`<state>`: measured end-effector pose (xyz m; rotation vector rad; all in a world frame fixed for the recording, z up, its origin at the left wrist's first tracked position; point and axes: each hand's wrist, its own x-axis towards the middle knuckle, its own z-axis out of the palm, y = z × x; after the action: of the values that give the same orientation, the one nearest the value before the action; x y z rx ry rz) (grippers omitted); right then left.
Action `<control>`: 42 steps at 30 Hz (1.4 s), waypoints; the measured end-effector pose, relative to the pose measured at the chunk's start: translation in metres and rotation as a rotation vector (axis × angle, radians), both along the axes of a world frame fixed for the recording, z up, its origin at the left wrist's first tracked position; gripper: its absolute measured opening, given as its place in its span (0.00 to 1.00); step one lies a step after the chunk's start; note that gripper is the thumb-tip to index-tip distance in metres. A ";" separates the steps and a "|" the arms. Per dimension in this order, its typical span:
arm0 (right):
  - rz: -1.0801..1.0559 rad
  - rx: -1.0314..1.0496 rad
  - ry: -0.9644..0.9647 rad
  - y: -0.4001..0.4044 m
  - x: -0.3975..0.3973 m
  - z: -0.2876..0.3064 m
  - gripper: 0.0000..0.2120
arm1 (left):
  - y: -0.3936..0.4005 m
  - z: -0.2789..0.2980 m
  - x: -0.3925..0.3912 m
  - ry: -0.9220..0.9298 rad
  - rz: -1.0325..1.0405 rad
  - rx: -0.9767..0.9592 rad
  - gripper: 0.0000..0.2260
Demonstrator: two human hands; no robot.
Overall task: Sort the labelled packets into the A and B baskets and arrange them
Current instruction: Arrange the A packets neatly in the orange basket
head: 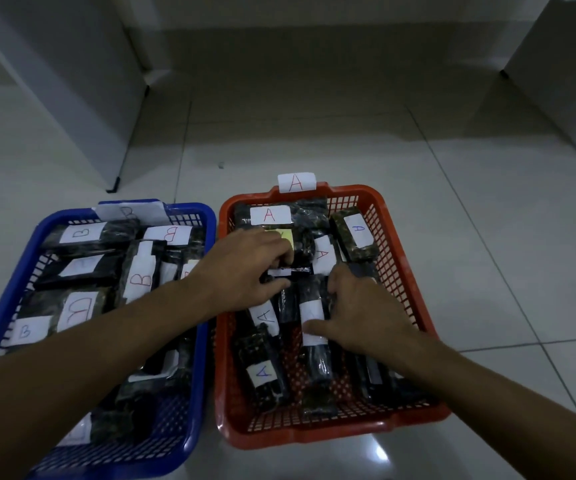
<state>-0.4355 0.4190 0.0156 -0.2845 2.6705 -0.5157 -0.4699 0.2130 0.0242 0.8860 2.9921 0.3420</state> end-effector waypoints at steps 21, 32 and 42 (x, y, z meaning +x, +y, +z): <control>-0.038 -0.247 -0.114 0.013 -0.007 0.021 0.22 | -0.002 0.005 0.009 -0.081 0.095 0.218 0.07; 0.154 -0.021 -0.002 0.006 0.007 -0.005 0.41 | -0.001 -0.010 0.018 -0.045 -0.105 -0.243 0.26; -0.087 -0.115 0.023 0.022 0.007 0.005 0.31 | -0.004 -0.011 0.021 0.213 -0.303 -0.192 0.12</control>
<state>-0.4284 0.4410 0.0211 -0.2089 2.6890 -0.6992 -0.4490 0.2095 0.0131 1.4039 2.9356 -0.0467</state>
